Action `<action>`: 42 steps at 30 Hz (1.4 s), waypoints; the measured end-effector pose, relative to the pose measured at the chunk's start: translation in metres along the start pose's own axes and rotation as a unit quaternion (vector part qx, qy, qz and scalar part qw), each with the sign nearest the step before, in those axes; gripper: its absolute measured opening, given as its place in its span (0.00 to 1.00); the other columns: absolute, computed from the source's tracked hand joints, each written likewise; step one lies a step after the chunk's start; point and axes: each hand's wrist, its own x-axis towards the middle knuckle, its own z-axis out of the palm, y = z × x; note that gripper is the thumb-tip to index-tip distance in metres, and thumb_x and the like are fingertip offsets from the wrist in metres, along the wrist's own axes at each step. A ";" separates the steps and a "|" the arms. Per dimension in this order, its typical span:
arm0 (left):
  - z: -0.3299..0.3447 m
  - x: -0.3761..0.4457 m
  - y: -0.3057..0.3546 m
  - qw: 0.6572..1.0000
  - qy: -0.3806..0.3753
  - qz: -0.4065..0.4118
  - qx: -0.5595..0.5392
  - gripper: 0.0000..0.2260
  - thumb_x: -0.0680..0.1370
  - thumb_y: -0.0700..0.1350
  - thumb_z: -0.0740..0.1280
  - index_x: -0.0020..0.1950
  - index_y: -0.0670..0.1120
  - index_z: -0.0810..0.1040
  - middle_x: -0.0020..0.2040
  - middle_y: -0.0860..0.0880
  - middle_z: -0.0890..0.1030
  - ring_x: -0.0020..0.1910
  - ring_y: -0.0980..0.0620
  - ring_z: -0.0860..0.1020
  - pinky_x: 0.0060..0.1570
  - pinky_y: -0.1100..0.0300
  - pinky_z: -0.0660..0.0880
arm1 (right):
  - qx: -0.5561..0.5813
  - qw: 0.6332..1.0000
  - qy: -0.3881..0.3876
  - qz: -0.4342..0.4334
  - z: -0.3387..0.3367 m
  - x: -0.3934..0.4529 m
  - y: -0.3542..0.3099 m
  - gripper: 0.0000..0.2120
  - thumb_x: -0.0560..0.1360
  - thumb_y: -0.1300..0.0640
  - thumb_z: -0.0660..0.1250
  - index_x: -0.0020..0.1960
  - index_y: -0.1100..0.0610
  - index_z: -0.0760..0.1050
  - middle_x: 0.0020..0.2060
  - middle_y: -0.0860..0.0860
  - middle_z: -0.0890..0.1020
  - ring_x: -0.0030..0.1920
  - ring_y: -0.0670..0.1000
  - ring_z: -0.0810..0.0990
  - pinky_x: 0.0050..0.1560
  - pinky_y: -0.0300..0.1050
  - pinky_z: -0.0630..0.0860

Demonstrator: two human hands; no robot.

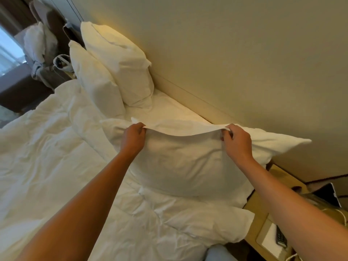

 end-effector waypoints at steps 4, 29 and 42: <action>0.020 0.022 0.004 0.999 0.010 -0.038 0.010 0.12 0.82 0.46 0.60 0.56 0.49 0.83 0.50 0.47 0.85 0.47 0.45 0.83 0.53 0.45 0.81 | -0.014 0.999 -0.039 -0.011 0.020 0.042 0.019 0.12 0.83 0.55 0.61 0.41 0.50 0.75 0.36 0.43 0.77 0.38 0.43 0.74 0.35 0.40 0.65; 0.019 0.032 0.006 0.999 0.002 -0.052 -0.017 0.11 0.83 0.46 0.61 0.55 0.50 0.83 0.46 0.48 0.85 0.46 0.46 0.83 0.49 0.48 0.82 | -0.038 0.997 -0.067 0.002 0.041 0.059 0.032 0.15 0.82 0.50 0.64 0.37 0.51 0.72 0.32 0.46 0.76 0.34 0.45 0.73 0.33 0.44 0.65; 0.003 0.103 -0.001 0.997 -0.045 0.059 -0.033 0.11 0.84 0.46 0.61 0.56 0.48 0.83 0.44 0.47 0.84 0.45 0.45 0.83 0.53 0.50 0.80 | -0.063 0.996 -0.016 0.068 0.024 0.035 -0.014 0.16 0.83 0.51 0.63 0.38 0.53 0.78 0.31 0.48 0.80 0.35 0.50 0.77 0.33 0.44 0.68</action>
